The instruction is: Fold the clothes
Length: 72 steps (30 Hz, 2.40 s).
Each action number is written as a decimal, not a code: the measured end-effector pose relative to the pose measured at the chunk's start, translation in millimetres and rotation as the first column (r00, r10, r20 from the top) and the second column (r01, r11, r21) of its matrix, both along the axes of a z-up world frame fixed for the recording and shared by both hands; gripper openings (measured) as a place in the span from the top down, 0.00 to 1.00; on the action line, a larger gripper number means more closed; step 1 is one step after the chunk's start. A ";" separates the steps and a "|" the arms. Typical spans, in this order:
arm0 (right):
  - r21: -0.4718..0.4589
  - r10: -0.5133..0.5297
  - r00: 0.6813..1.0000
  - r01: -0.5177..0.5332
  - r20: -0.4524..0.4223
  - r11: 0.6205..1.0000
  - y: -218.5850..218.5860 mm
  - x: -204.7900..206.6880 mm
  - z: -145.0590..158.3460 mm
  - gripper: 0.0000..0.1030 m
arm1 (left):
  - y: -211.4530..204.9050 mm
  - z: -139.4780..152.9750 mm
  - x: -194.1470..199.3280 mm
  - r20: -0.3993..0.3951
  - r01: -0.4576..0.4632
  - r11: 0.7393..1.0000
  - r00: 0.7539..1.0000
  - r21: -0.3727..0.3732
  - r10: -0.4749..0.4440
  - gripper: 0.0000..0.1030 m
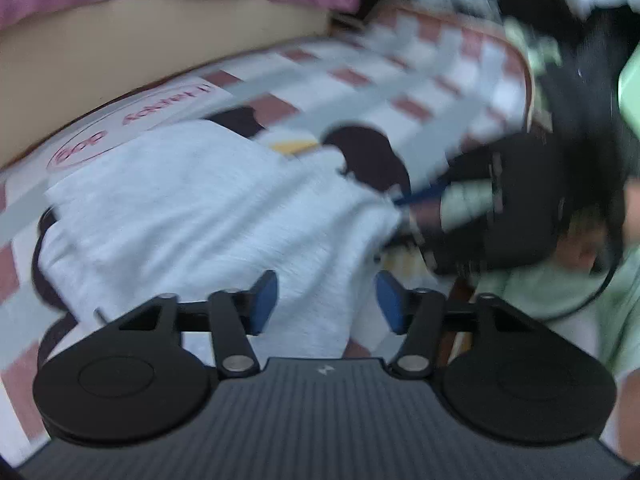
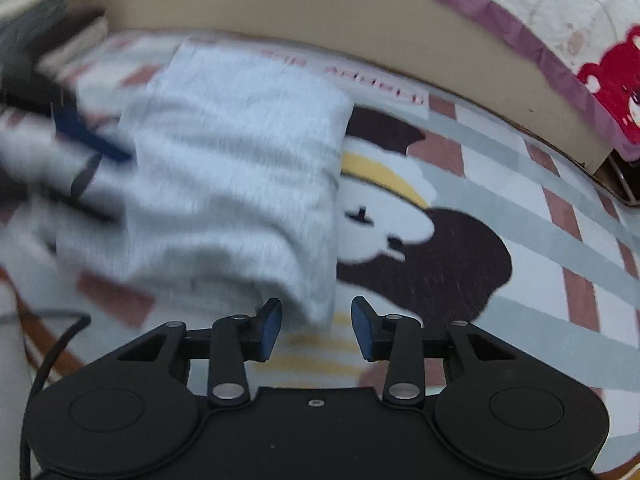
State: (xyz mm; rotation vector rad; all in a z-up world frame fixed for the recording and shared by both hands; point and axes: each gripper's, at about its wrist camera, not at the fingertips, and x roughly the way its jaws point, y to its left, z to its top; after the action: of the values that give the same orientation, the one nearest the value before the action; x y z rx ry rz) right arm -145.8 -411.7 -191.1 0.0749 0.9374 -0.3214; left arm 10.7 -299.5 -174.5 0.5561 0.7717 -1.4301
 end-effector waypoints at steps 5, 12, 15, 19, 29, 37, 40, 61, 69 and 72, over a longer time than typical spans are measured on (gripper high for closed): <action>0.057 -0.052 0.985 0.043 0.166 0.997 -8.6 -5.3 14.3 0.92 | -19.3 -24.5 -8.1 0.120 -0.032 0.998 0.992 0.054 0.026 0.52; 0.014 -0.035 0.996 0.034 0.080 0.999 -2.9 -8.7 14.9 0.99 | 20.7 3.9 39.9 -0.257 -0.172 0.985 0.952 0.009 0.169 0.91; 0.048 -0.044 0.999 0.044 0.011 0.998 -5.9 -9.1 7.2 1.00 | 21.0 -8.3 35.7 -0.260 -0.166 0.982 0.948 0.094 0.185 0.91; 0.117 -0.044 0.995 0.054 -0.085 0.992 -13.4 -10.5 1.4 1.00 | 15.2 -23.2 32.4 -0.244 -0.153 0.969 0.949 0.194 0.199 0.87; 0.458 -0.181 0.969 0.086 0.168 0.885 -68.8 -17.6 22.3 0.57 | 22.0 36.9 80.9 -0.237 -0.249 0.963 0.946 -0.099 0.220 0.43; 0.605 -0.246 0.957 0.104 0.157 0.790 -102.5 23.9 -19.0 0.57 | -110.0 27.6 117.2 0.013 -0.326 0.945 0.945 -0.007 0.326 0.25; 0.648 -0.237 0.958 0.078 0.163 0.758 -111.7 29.2 -27.4 0.57 | -143.8 10.1 120.5 -0.055 -0.266 0.964 0.962 0.027 0.267 0.25; 0.711 -0.120 0.981 -0.026 0.155 0.703 -100.3 5.4 -40.2 0.80 | -168.4 -27.0 121.8 0.018 -0.376 0.926 0.927 0.040 0.375 0.93; 0.633 0.011 0.996 -0.067 0.093 0.772 -82.4 -9.7 -21.7 0.92 | -159.3 -24.9 138.5 -0.083 -0.389 0.920 0.916 0.051 0.392 0.93; 0.465 0.070 0.988 -0.125 0.134 0.877 -69.2 -7.5 8.0 0.85 | -154.6 -20.2 139.8 -0.078 -0.377 0.925 0.922 0.046 0.380 0.93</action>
State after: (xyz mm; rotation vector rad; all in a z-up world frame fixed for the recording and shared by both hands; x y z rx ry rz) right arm -153.2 -480.9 -183.2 0.4901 0.8858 0.0139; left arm 150.5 -454.0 -194.8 0.3442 0.9158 -1.0890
